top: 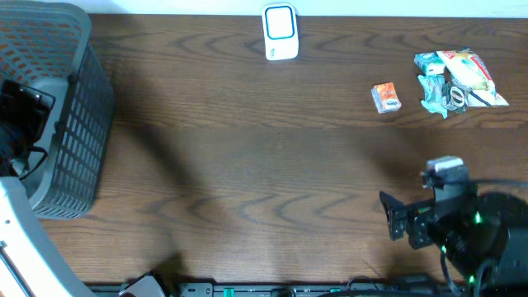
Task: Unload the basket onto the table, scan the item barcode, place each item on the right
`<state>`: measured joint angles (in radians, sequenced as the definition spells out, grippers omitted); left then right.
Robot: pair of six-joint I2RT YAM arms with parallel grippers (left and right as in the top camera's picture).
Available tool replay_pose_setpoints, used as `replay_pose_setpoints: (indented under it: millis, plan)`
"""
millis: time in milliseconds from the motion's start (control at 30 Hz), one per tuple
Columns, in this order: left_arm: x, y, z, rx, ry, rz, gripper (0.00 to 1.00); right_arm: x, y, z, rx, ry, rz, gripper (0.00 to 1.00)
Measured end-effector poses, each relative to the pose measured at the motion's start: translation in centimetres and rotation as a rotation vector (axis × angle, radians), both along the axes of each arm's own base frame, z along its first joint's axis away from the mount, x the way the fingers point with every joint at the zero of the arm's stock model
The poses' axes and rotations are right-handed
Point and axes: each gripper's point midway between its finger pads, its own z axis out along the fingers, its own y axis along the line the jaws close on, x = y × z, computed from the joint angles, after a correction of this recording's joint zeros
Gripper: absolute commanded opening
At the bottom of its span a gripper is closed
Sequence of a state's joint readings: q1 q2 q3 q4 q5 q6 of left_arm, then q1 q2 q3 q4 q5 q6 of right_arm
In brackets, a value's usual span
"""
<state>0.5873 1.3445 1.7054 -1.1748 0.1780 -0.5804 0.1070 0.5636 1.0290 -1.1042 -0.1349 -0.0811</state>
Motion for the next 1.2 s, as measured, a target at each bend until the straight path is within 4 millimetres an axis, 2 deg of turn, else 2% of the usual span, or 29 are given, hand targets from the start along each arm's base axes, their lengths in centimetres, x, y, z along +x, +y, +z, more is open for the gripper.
replay_pose_setpoints:
  millis: [67, 300, 433, 767, 1200]
  plan:
    - [0.0, 0.0, 0.0, 0.000, -0.001, 0.000, 0.98, 0.1, 0.0, 0.0, 0.003, -0.076, 0.003, 0.99]
    - [0.0, 0.0, 0.0, 0.000, 0.000, 0.000, 0.98, 0.1, 0.2, -3.3, 0.015, -0.223, 0.015, 0.99]
    - [0.0, 0.0, 0.0, 0.000, 0.000, 0.000, 0.98, 0.7, 0.4, -4.4, 0.026, -0.305, 0.025, 0.99]
    - [0.0, 0.0, 0.0, 0.000, 0.000, 0.000, 0.98, 2.1, 0.7, -5.7, 0.046, -0.468, 0.032, 0.99]
    - [0.0, 0.0, 0.0, 0.000, 0.000, 0.000, 0.98, 4.7, 0.6, -6.3, 0.080, -0.609, 0.013, 0.99]
